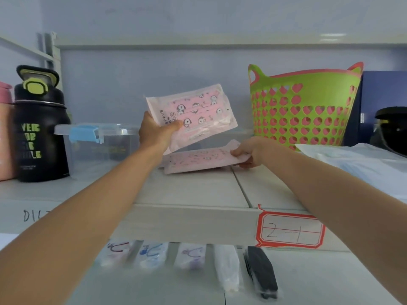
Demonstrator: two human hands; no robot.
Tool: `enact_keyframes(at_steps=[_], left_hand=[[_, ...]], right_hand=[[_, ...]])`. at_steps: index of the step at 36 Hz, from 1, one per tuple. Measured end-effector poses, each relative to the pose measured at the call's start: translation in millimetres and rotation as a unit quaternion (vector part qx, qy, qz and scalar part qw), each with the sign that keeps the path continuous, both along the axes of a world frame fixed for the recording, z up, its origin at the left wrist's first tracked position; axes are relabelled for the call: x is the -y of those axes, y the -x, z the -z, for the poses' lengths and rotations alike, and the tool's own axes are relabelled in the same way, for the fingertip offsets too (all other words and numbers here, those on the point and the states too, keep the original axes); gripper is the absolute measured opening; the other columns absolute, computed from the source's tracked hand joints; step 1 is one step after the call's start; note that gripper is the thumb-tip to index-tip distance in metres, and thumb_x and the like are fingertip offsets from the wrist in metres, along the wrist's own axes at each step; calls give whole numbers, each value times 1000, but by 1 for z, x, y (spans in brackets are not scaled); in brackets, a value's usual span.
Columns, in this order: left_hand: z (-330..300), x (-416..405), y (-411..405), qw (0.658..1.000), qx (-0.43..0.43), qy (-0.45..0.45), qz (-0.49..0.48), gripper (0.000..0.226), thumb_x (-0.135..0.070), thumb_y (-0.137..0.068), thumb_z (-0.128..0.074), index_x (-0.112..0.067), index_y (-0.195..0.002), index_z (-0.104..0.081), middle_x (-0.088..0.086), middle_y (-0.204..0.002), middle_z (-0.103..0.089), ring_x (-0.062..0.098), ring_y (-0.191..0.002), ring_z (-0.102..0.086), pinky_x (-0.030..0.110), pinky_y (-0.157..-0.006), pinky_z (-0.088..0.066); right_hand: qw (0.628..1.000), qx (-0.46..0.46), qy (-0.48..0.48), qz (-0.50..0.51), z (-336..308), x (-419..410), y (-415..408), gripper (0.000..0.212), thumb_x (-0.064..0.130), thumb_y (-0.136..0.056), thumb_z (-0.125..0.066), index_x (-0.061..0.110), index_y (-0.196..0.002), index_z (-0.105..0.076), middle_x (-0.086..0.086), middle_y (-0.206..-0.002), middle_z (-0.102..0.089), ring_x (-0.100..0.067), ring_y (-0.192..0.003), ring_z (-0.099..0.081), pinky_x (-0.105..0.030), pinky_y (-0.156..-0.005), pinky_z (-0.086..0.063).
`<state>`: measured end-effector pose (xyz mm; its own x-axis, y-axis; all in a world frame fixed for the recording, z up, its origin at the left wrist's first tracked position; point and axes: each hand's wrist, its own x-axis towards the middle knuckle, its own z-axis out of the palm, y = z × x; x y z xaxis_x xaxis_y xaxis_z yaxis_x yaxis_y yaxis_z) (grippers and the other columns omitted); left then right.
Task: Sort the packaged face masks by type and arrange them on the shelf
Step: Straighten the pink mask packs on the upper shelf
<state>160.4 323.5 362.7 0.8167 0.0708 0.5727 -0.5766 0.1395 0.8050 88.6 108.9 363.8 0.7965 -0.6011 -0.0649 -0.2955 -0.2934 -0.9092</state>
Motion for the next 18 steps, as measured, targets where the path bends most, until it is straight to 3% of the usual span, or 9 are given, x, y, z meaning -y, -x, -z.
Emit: enact_keyframes(at_steps=[3,7,9,11,14,18], left_hand=[[0,0,0,1000,-7,2,3,50,-20,-69,-85,-23,-105,-51,-3,-108,-66,18,-98,-65,41,-89,-55],[1,0,2,1000,-21,9,9,50,-20,-71,-85,-21,-108,-52,-2,-109,-66,17,-97,-65,40,-89,-55],[1,0,2,999,-30,5,16,52,-20,-70,-85,-20,-111,-53,-2,-111,-67,18,-98,-66,41,-89,-55],[1,0,3,999,-38,-1,22,53,-21,-70,-86,-18,-113,-54,-1,-111,-67,18,-99,-66,43,-90,-55],[0,-1,5,998,-48,1,44,55,-18,-72,-84,-15,-118,-54,0,-113,-67,18,-98,-66,43,-90,-55],[-1,-3,7,995,-66,6,79,52,-14,-75,-83,-15,-118,-55,0,-113,-67,19,-99,-66,44,-90,-55]], right_hand=[[999,29,-29,26,-4,10,11,44,-1,-86,-65,4,-127,-49,-13,-122,-58,-27,-109,-59,-43,-92,-52],[998,25,16,47,-6,17,25,45,3,-88,-64,2,-129,-46,-13,-94,-54,-27,-94,-57,-41,-74,-53],[998,10,32,50,-6,17,32,43,5,-90,-62,2,-128,-45,-13,-88,-51,-27,-90,-59,-41,-77,-52],[996,1,69,55,-5,18,35,43,9,-92,-60,0,-131,-44,-14,-99,-53,-28,-100,-60,-40,-84,-52],[995,53,83,31,-4,25,31,43,7,-90,-60,-1,-131,-49,-8,-91,-56,-21,-80,-59,-34,-75,-53],[981,108,112,115,-10,31,26,60,25,-85,-70,-2,-132,-42,-14,-116,-57,-28,-106,-60,-40,-91,-53]])
